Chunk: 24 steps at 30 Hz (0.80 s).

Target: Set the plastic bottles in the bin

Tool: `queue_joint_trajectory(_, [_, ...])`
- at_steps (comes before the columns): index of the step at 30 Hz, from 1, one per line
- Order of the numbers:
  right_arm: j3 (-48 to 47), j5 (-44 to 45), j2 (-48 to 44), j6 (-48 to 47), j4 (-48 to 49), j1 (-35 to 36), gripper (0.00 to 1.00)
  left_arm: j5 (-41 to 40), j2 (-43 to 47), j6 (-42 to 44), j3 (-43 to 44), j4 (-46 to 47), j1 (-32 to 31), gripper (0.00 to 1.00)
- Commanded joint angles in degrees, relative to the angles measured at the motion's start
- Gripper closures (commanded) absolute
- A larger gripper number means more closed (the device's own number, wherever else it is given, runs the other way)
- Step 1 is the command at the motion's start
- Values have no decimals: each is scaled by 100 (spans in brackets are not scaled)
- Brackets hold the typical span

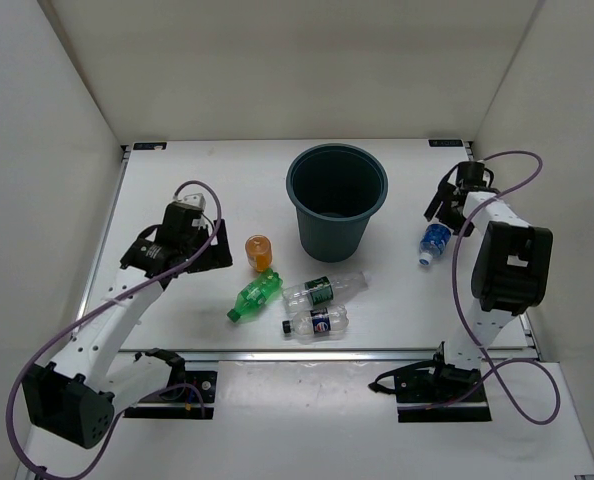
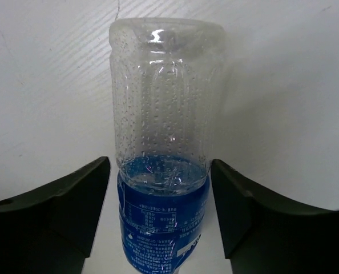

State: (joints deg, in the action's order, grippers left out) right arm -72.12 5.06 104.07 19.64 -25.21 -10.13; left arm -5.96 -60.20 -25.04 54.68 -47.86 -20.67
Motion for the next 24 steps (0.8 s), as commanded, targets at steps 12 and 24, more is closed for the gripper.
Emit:
queue_joint_trajectory(12, [-740,216,-1449,-319,-124,213,88,-37,343,87,-124,171,81,1])
queue_joint_trajectory(24, [-2474,1094,-1979,-1885,928,3201,86,428,-447,315,113,1050,-271,1])
